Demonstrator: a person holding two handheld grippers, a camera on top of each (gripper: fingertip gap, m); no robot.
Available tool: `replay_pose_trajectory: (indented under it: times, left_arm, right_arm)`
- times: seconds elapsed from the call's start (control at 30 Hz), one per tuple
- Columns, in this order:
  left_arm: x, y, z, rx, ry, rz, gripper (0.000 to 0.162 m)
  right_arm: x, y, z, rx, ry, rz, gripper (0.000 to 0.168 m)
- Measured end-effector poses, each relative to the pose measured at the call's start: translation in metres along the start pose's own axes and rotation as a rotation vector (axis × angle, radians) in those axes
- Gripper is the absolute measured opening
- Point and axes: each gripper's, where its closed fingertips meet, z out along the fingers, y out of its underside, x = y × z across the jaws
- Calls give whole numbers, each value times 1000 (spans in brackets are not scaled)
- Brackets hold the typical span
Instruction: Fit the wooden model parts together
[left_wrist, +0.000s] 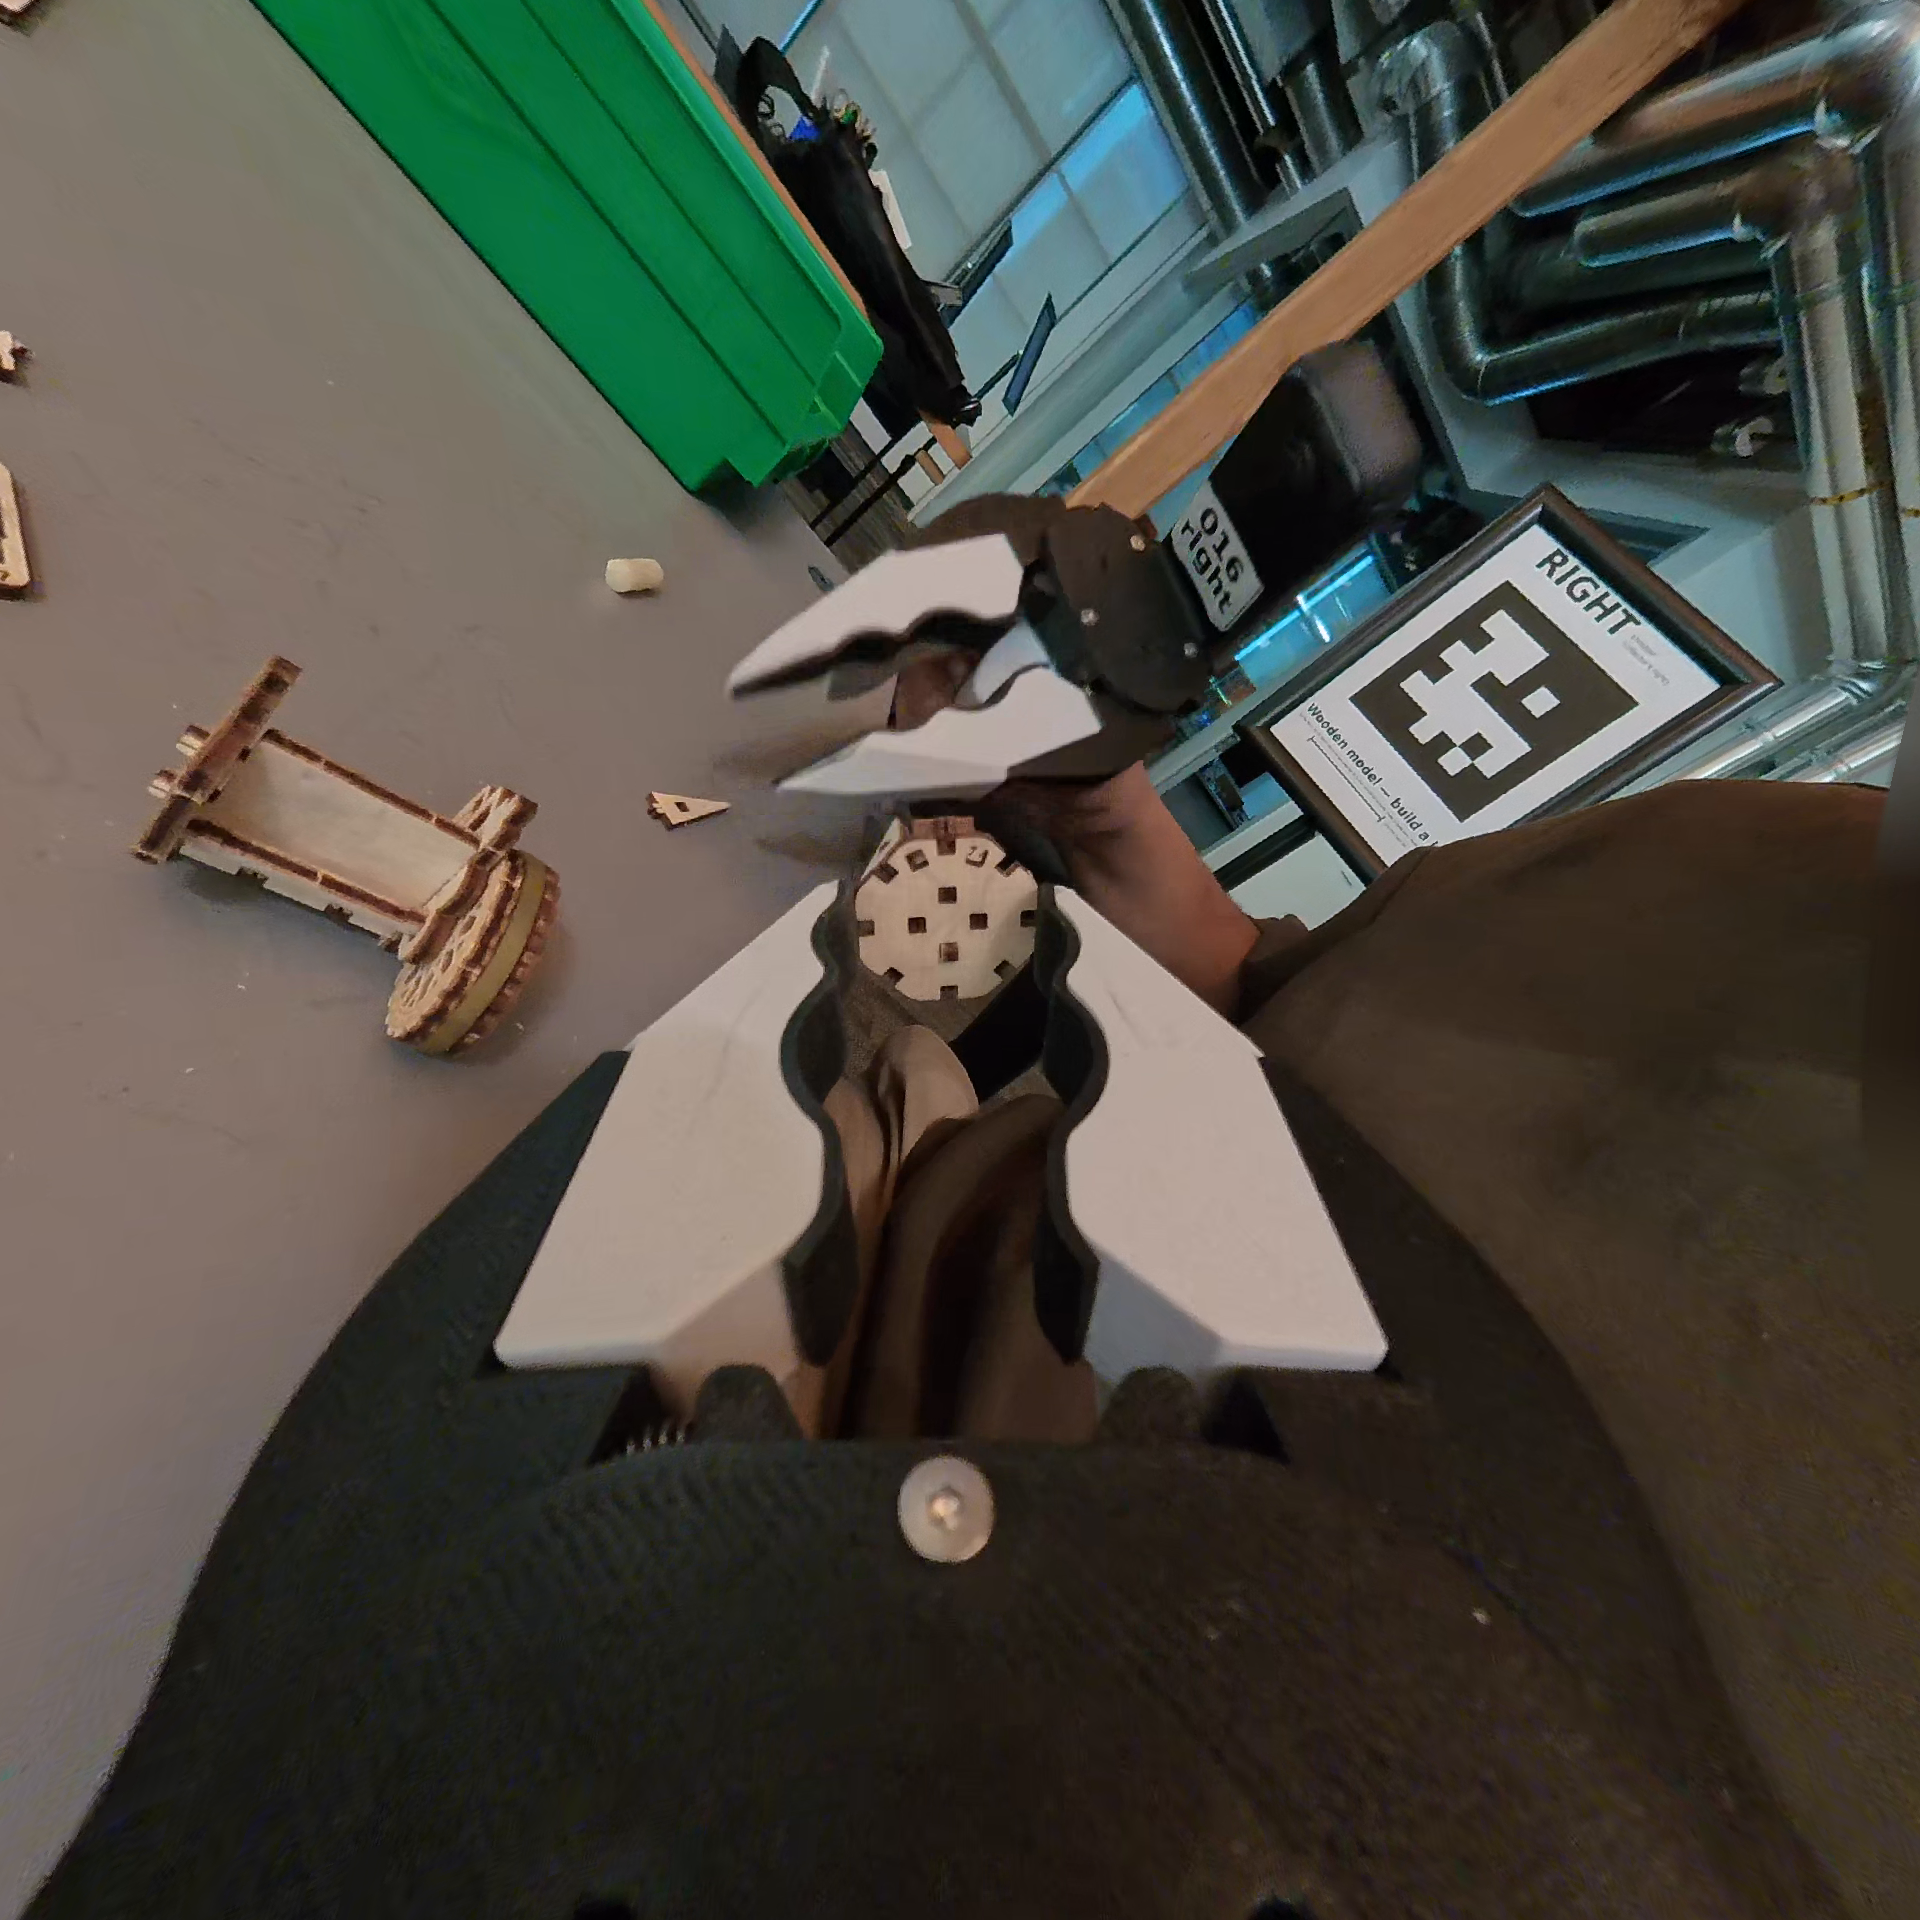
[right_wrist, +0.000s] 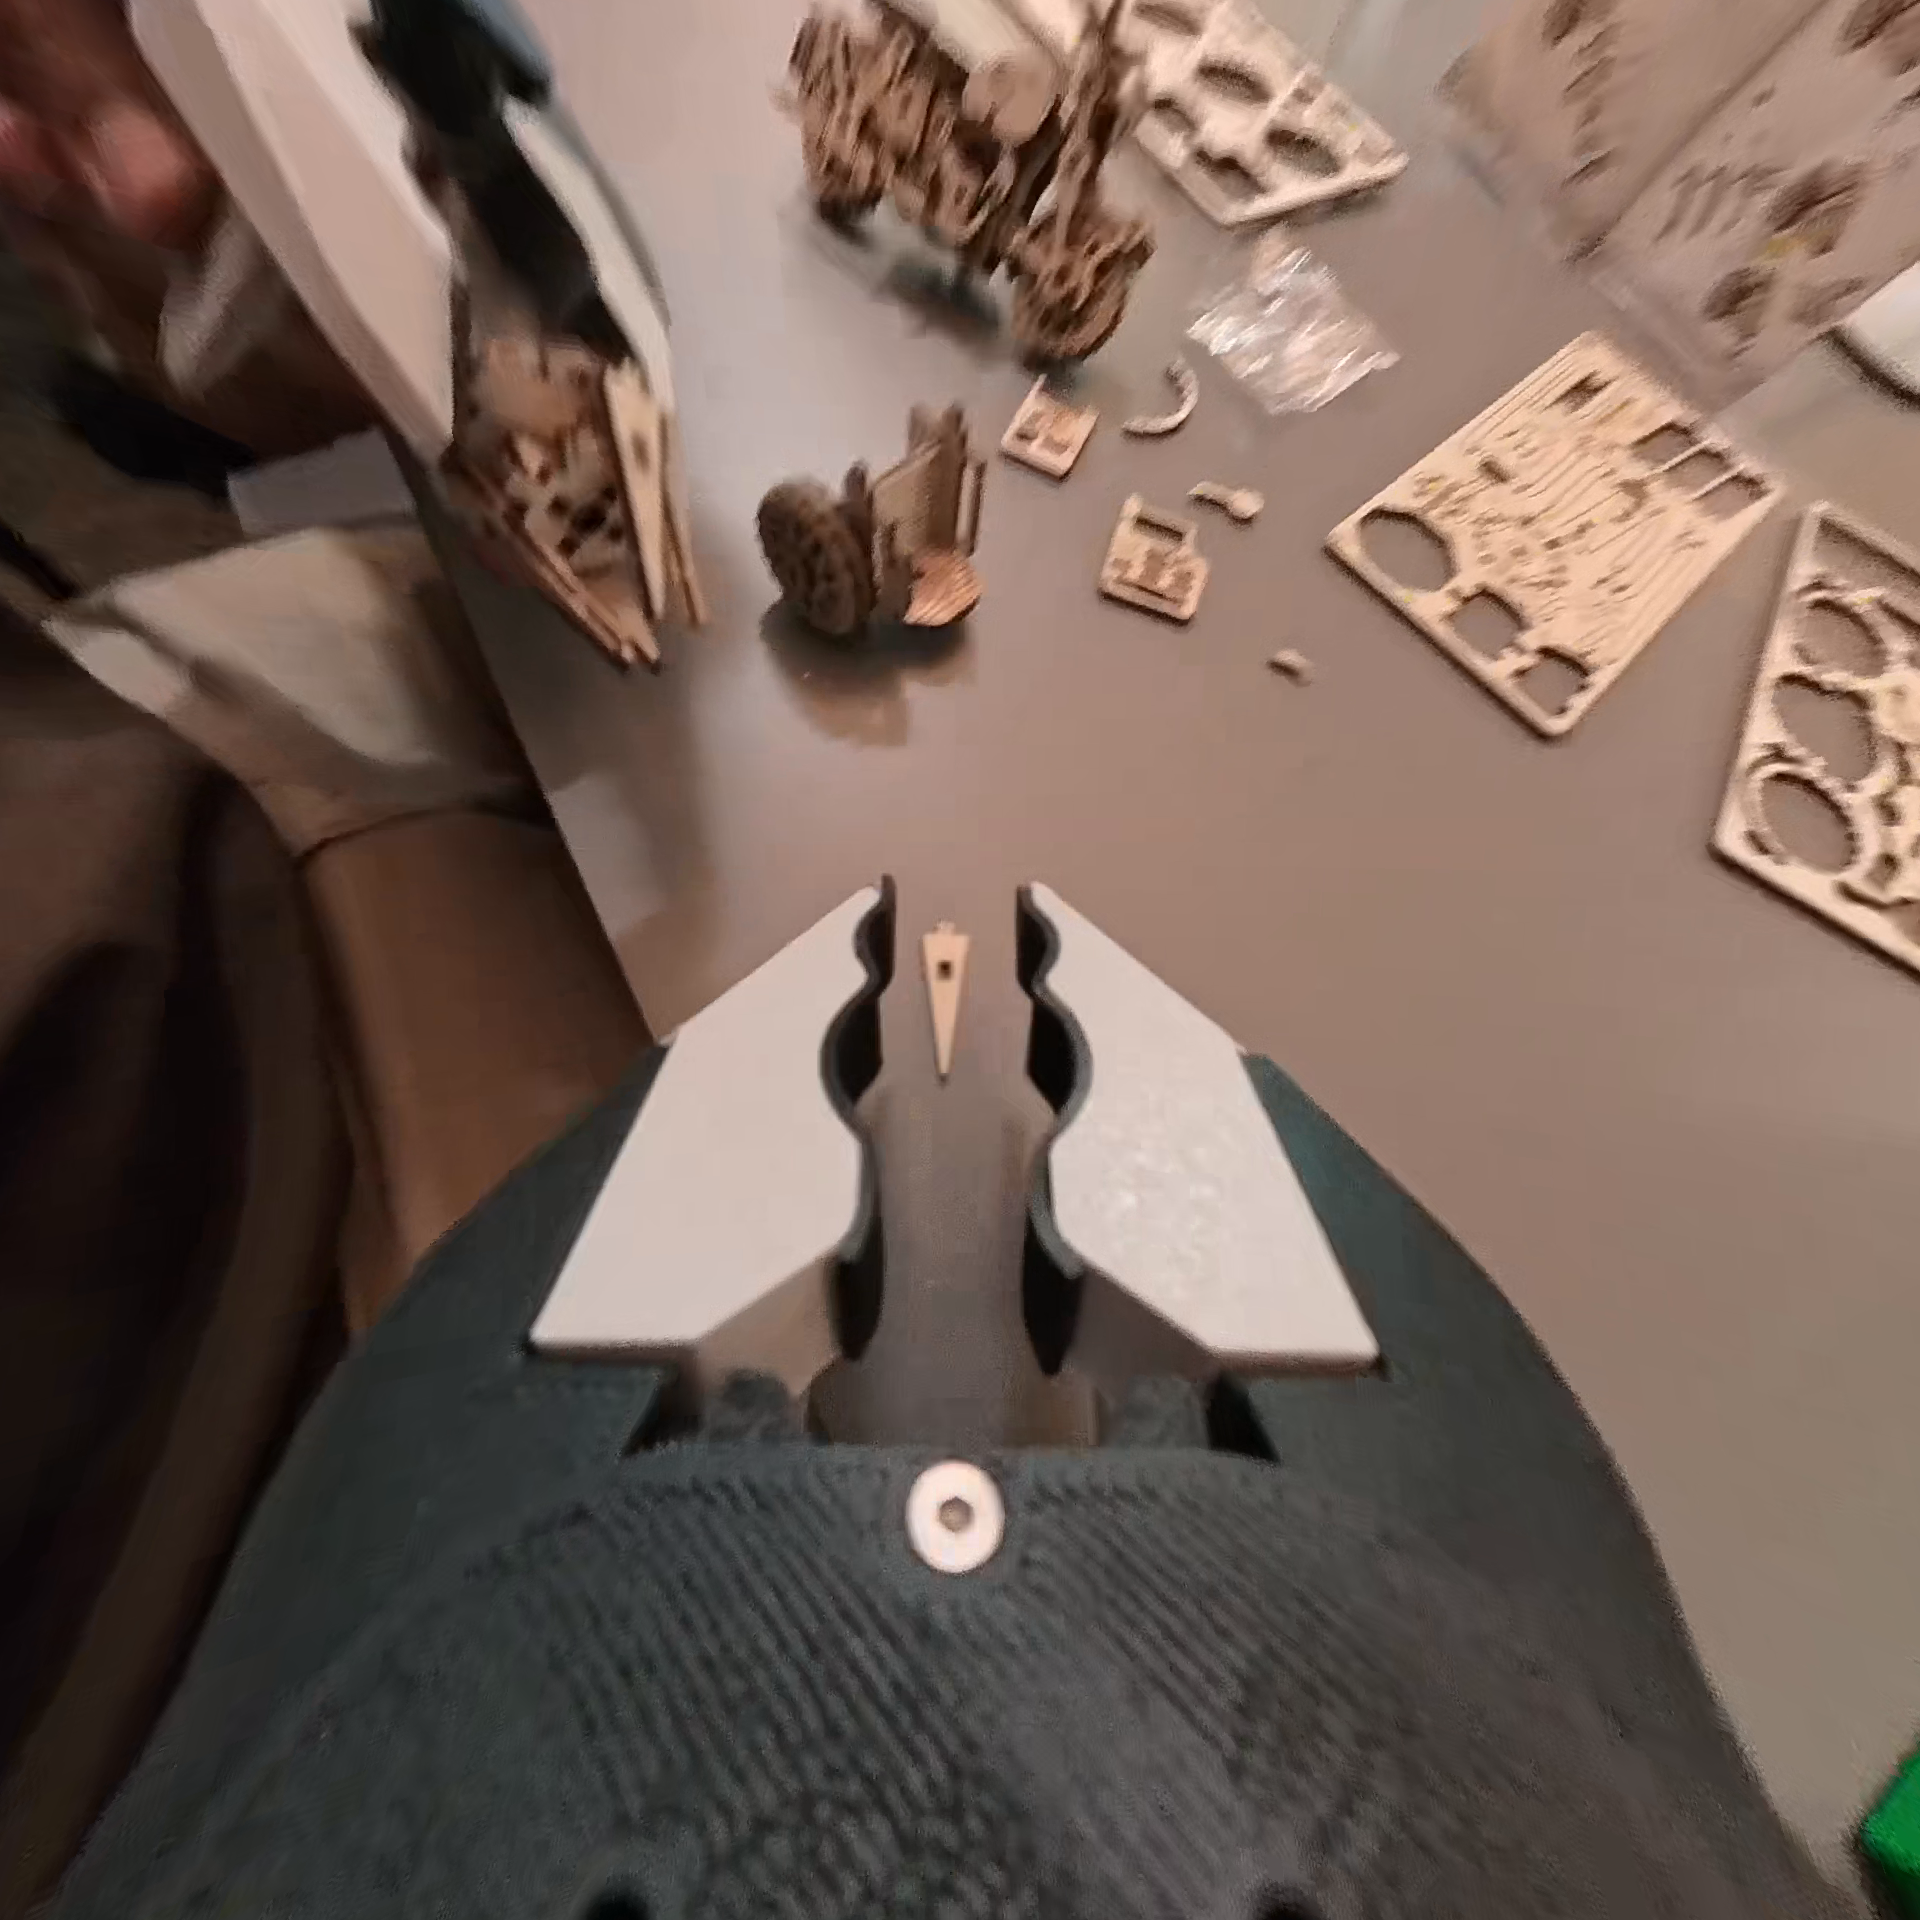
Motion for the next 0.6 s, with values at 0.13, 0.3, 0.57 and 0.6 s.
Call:
replay_pose_trajectory:
  times: [0.13,0.3,0.57,0.6]
  left_arm:
    - [0,0,0,2,2,-2,29]
    - [1,-1,0,4,6,-4,30]
    - [0,-1,0,6,6,-6,30]
    - [0,-1,0,6,6,-7,30]
  right_arm:
    - [33,-26,-19,196,158,76,81]
    - [49,-32,-26,241,317,38,74]
    - [47,-35,-38,341,199,228,25]
    - [43,-33,-35,321,158,257,0]
